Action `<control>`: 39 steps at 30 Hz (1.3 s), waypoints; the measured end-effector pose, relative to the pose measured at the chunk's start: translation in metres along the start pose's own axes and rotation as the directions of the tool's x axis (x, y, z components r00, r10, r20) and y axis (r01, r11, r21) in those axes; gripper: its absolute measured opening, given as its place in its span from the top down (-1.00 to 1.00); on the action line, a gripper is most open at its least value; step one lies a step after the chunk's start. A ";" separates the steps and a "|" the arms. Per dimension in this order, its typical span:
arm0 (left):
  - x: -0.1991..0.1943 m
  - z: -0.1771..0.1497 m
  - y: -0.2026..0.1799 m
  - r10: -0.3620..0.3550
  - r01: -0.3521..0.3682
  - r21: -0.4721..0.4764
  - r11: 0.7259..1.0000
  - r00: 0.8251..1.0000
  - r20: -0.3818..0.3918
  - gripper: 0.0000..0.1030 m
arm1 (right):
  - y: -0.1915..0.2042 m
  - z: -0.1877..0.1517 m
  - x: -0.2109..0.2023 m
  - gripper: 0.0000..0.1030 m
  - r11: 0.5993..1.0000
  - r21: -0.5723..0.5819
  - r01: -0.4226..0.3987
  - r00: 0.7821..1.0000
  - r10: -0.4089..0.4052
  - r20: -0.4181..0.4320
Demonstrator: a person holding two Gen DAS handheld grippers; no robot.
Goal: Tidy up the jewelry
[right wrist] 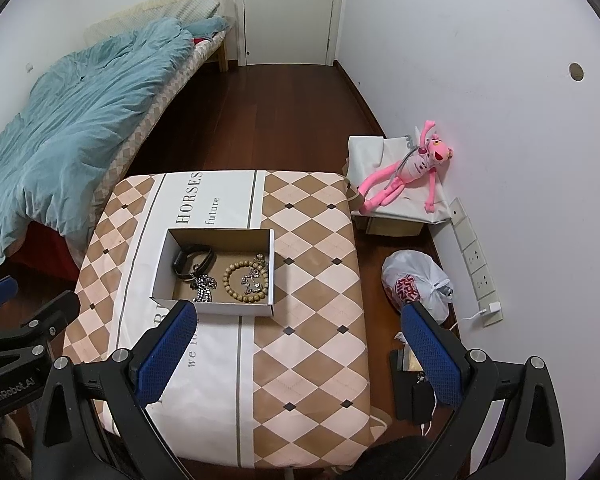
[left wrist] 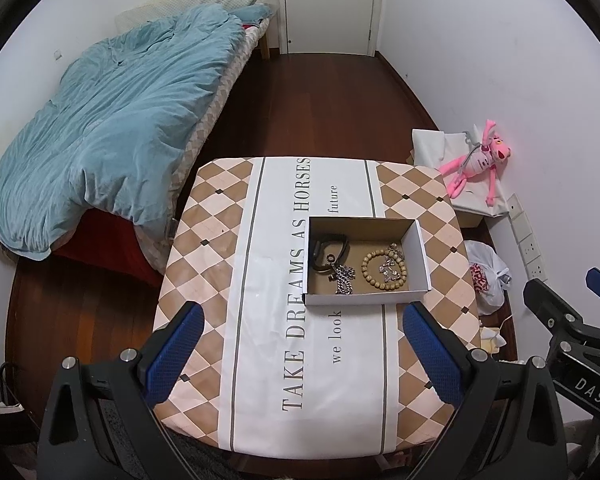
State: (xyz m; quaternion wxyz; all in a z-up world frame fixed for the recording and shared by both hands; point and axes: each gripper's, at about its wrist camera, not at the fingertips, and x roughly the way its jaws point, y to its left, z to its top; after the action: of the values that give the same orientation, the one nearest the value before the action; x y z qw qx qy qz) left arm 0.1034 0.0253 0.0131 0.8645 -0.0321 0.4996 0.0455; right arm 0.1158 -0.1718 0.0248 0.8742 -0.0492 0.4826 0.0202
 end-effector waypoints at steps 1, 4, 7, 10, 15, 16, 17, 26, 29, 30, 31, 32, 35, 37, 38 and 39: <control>0.000 0.000 0.000 0.002 -0.002 -0.001 1.000 1.000 0.000 -0.97 | -0.001 0.002 0.000 -1.00 1.000 -0.001 -0.001 1.000 0.001 -0.002; 0.000 0.000 0.000 0.000 0.000 -0.002 1.000 1.000 -0.001 -0.97 | -0.001 0.001 0.000 -1.00 1.000 -0.001 -0.002 1.000 0.002 -0.004; 0.000 0.000 -0.001 0.004 -0.004 0.002 1.000 1.000 0.001 -0.97 | -0.001 0.001 0.000 -1.00 1.000 -0.001 -0.002 1.000 0.002 -0.002; 0.001 -0.001 -0.001 0.004 -0.004 0.002 1.000 1.000 0.002 -0.97 | -0.002 0.001 0.000 -1.00 1.000 -0.002 -0.004 1.000 0.004 -0.004; -0.002 -0.002 -0.001 0.006 -0.006 0.003 1.000 1.000 0.006 -0.97 | -0.001 0.001 0.000 -1.00 1.000 -0.001 -0.003 1.000 0.003 -0.003; -0.002 -0.003 -0.001 0.006 -0.006 0.004 1.000 1.000 0.007 -0.97 | -0.002 0.001 0.000 -1.00 1.000 -0.001 -0.004 1.000 0.004 -0.003; -0.003 -0.003 -0.001 0.007 -0.007 0.003 1.000 1.000 0.007 -0.97 | -0.001 0.001 0.000 -1.00 1.000 -0.001 -0.004 1.000 0.004 -0.003; -0.005 -0.002 0.000 0.010 -0.010 0.001 1.000 1.000 0.009 -0.97 | -0.001 0.001 -0.001 -1.00 1.000 -0.001 -0.008 1.000 0.008 -0.005; -0.005 -0.002 0.001 0.009 -0.009 0.000 1.000 1.000 0.007 -0.97 | -0.001 0.001 -0.001 -1.00 1.000 0.000 -0.008 1.000 0.008 -0.004; -0.004 -0.002 0.001 0.007 -0.007 -0.001 1.000 1.000 0.007 -0.97 | -0.001 0.000 -0.001 -1.00 1.000 -0.001 -0.006 1.000 0.006 -0.004; -0.005 -0.002 0.001 0.006 -0.006 -0.002 1.000 1.000 0.005 -0.97 | -0.001 0.001 -0.001 -1.00 1.000 -0.003 -0.006 1.000 0.006 -0.003; -0.004 -0.002 0.001 0.005 -0.005 -0.004 1.000 1.000 0.004 -0.97 | -0.001 0.001 -0.001 -1.00 1.000 -0.003 -0.006 1.000 0.006 -0.004; -0.004 -0.003 0.001 0.005 -0.005 -0.004 1.000 1.000 0.005 -0.97 | -0.001 0.001 -0.001 -1.00 1.000 -0.004 -0.005 1.000 0.004 -0.004; -0.004 -0.003 0.001 0.004 -0.004 -0.005 1.000 1.000 0.003 -0.97 | 0.000 0.000 -0.001 -1.00 1.000 -0.004 -0.006 1.000 0.006 -0.004; -0.005 -0.003 0.001 0.005 -0.005 -0.005 1.000 1.000 0.003 -0.97 | -0.001 0.001 -0.001 -1.00 1.000 -0.004 -0.006 1.000 0.006 -0.004; -0.005 -0.002 0.001 0.006 -0.006 -0.004 1.000 1.000 0.004 -0.97 | -0.001 0.001 -0.001 -1.00 1.000 -0.004 -0.006 1.000 0.005 -0.005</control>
State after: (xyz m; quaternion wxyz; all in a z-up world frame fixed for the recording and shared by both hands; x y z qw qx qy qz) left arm 0.0988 0.0260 0.0159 0.8654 -0.0324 0.4976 0.0493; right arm 0.1159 -0.1723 0.0260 0.8730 -0.0496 0.4847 0.0234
